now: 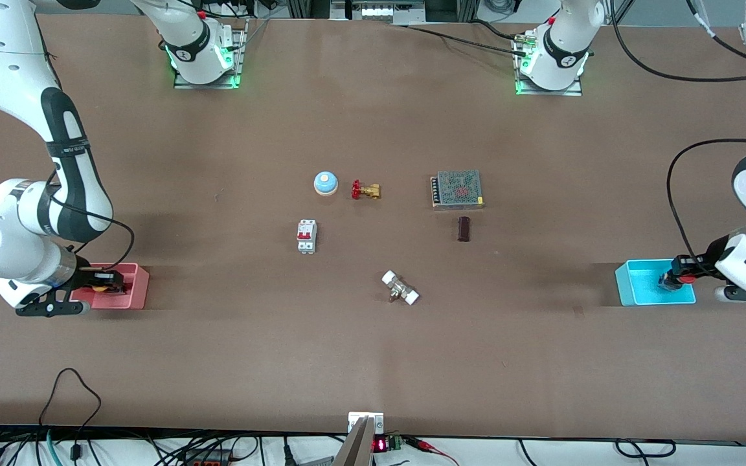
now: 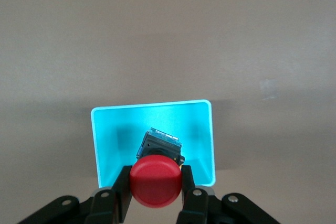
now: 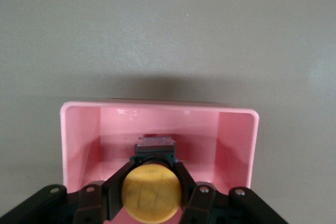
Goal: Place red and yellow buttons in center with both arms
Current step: 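Lift the yellow button with the right gripper while the left lifts red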
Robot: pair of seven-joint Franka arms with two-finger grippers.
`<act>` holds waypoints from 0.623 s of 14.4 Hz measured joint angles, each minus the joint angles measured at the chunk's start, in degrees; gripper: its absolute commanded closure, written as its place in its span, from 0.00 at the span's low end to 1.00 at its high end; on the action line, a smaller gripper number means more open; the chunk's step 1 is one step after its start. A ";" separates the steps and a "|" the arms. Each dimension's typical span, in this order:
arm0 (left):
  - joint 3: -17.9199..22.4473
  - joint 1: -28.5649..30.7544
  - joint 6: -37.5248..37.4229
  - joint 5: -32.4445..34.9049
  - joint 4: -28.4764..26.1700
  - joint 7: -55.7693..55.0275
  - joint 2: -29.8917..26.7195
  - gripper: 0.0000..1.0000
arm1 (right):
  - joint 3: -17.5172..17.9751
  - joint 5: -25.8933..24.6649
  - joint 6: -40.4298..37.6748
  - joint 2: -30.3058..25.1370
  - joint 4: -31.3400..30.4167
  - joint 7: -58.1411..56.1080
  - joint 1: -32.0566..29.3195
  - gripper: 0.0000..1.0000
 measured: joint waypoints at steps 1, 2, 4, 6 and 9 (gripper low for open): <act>-0.41 -0.34 -0.57 0.00 -0.01 -0.16 -0.66 0.86 | 0.00 0.00 -1.89 -0.02 1.36 -0.62 0.00 0.92; -0.85 -0.85 -1.34 0.00 -0.02 -0.40 -1.10 0.86 | 0.01 0.00 -3.90 -0.12 3.00 -1.26 0.00 0.92; -1.23 -2.43 -2.07 0.00 -0.05 -1.73 -1.29 0.86 | 0.21 0.00 -8.09 -1.31 5.77 -2.32 0.10 0.92; -1.40 -4.87 -2.20 0.00 -0.30 -4.82 -1.27 0.85 | 0.93 0.02 -11.96 -4.05 6.90 -2.53 0.97 0.93; -1.65 -9.23 -2.27 0.00 -0.82 -10.40 -0.73 0.85 | 1.38 0.06 -14.58 -6.97 6.93 -1.35 5.98 0.95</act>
